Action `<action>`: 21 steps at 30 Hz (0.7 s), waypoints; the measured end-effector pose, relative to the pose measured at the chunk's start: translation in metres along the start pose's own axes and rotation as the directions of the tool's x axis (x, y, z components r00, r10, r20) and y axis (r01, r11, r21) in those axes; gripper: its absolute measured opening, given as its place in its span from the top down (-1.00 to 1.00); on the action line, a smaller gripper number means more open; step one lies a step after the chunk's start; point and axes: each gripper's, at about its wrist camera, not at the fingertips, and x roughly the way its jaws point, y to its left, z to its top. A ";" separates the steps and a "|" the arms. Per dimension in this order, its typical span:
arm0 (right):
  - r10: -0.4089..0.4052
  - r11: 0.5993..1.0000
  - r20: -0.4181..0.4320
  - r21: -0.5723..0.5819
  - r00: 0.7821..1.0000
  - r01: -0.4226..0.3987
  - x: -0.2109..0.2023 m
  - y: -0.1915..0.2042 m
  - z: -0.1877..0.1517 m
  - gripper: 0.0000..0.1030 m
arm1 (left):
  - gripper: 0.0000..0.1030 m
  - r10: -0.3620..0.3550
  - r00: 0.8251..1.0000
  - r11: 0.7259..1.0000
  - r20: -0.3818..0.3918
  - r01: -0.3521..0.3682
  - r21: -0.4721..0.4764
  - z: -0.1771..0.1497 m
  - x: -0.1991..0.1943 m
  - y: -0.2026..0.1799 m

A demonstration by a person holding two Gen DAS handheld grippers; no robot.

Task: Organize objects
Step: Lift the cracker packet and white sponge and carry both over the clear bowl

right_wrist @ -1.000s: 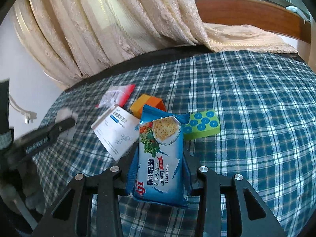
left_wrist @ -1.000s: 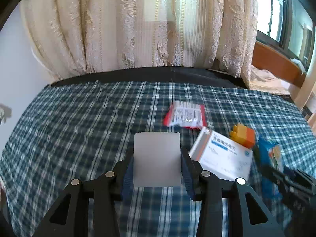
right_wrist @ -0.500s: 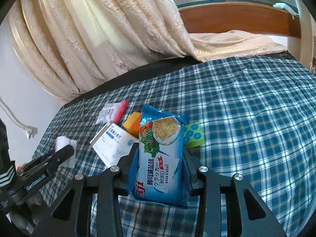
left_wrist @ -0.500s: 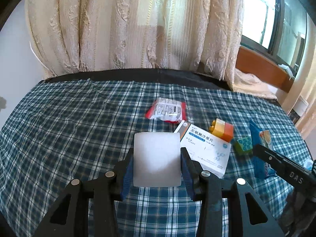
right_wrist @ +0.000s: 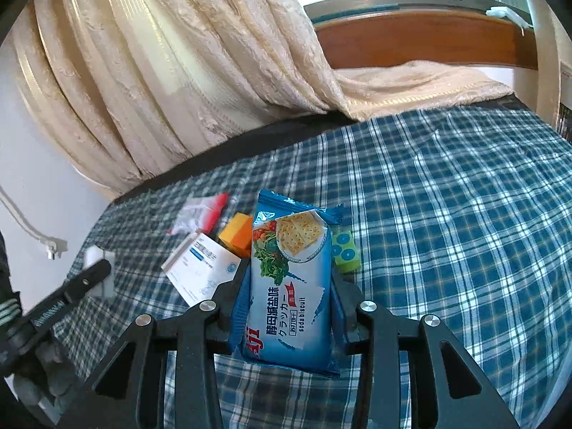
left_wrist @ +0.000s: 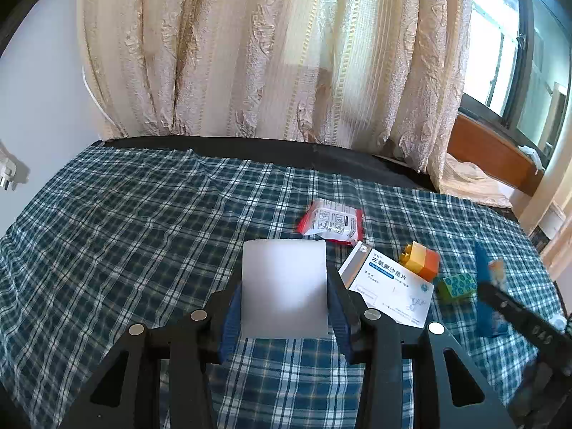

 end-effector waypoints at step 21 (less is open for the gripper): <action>-0.047 0.995 0.249 0.096 0.967 0.024 -0.121 -0.034 0.003 0.23 | 0.11 -0.014 0.999 0.989 0.045 0.007 0.149 -0.004 -0.026 -0.061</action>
